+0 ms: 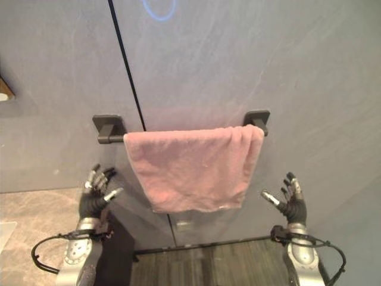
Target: Put brush and paste in cup on sink, flatten towel.
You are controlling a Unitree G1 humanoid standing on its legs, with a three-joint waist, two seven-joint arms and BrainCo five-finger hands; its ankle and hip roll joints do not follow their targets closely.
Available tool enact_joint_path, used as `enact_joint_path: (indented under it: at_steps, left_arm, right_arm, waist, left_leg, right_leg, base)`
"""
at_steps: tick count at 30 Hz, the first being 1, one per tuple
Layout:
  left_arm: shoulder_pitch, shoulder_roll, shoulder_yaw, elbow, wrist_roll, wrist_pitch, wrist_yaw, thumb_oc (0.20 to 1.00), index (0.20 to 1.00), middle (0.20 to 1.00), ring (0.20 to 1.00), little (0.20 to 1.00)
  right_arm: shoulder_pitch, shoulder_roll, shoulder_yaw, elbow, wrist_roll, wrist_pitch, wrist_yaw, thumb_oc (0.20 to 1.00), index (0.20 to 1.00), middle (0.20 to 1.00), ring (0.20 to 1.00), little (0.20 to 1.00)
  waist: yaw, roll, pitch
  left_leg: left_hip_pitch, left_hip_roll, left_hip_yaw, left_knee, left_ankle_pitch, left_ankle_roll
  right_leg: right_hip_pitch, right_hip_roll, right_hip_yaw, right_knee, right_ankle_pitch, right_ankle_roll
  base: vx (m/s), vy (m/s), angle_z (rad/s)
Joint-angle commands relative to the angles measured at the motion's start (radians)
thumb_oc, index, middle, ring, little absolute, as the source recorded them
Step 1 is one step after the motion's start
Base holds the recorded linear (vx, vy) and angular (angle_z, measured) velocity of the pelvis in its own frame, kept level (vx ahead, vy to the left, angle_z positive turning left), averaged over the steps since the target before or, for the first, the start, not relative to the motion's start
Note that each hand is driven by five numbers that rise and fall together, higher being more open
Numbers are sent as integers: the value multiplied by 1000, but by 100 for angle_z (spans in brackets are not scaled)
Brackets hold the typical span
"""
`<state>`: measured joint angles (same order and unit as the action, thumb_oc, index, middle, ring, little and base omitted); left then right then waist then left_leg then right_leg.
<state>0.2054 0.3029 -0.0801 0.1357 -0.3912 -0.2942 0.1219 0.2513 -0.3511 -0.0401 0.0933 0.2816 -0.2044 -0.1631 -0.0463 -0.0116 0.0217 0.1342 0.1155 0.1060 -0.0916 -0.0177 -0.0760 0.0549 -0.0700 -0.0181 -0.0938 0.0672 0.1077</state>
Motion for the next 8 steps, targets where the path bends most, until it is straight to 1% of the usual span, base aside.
enact_joint_path:
  at_steps: [1, 5, 8]
  left_arm:
    - [-22, 41, -15, 87, 59, 1, -25, 1000, 1000, 1000, 1000, 1000]
    - [-30, 30, -50, 228, 77, 32, -36, 1000, 1000, 1000, 1000, 1000]
    - [-45, 30, -68, 288, 104, 41, -33, 1000, 1000, 1000, 1000, 1000]
  right_arm:
    - [-32, 2, 9, 50, 13, 2, 30, 1000, 1000, 1000, 1000, 1000]
    - [-42, -1, 64, 144, 6, 32, 57, 1000, 1000, 1000, 1000, 1000]
    - [-50, -6, 100, 192, -4, 42, 69, 1000, 1000, 1000, 1000, 1000]
  waist:
    - [-12, -29, -11]
    - [-12, -27, -4]
    - [-12, -25, 0]
  left_leg:
    - [-41, -1, -20, 4, 50, -3]
    - [-53, -1, -23, 4, 58, -6]
    - [-64, 0, -24, 4, 62, -10]
  right_leg:
    - [15, -4, 3, 24, -42, 14]
    - [10, -5, 1, 19, -34, 17]
    - [4, -8, -1, 13, -29, 19]
  base:
    - [0, 0, 0]
    - [0, 0, 0]
    - [-24, 1, 0]
